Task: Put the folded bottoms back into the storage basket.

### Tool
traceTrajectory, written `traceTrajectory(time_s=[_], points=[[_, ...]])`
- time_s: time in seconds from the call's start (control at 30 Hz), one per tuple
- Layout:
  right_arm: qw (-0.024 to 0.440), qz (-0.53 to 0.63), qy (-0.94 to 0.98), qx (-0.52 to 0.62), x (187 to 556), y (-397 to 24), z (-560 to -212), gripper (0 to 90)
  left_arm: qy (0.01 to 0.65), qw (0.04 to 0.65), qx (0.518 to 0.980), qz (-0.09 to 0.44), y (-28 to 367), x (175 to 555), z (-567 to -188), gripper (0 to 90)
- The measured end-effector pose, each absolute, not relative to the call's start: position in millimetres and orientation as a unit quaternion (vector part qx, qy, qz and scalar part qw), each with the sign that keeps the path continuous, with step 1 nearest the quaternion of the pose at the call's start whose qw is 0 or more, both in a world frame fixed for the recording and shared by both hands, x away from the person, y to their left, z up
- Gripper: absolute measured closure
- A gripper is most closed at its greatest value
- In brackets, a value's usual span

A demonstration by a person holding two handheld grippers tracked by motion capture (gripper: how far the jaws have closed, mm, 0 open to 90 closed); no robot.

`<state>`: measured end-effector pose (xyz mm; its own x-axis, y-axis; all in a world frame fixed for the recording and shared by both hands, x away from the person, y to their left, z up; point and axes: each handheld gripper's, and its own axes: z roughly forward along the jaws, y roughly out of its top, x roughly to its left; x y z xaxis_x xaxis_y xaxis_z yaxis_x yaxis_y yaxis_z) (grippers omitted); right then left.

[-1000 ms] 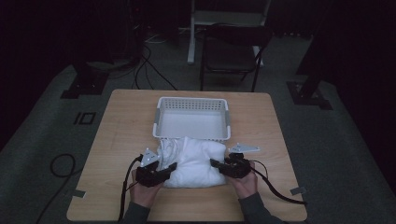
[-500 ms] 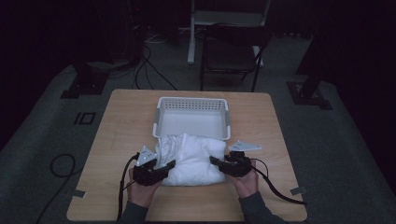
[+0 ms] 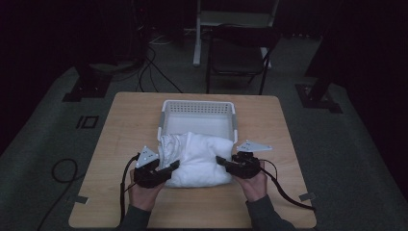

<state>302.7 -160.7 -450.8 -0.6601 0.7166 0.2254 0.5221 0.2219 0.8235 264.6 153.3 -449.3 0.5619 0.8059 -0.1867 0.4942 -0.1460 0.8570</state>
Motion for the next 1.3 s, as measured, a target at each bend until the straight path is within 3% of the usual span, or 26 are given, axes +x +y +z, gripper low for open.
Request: traceTrajectory(time_s=[1.3], points=[[0.144, 0.495, 0.765, 0.387, 338, -156, -403, 68.5, 0.418, 0.503, 0.732, 0.192, 156, 305, -405, 59.0]])
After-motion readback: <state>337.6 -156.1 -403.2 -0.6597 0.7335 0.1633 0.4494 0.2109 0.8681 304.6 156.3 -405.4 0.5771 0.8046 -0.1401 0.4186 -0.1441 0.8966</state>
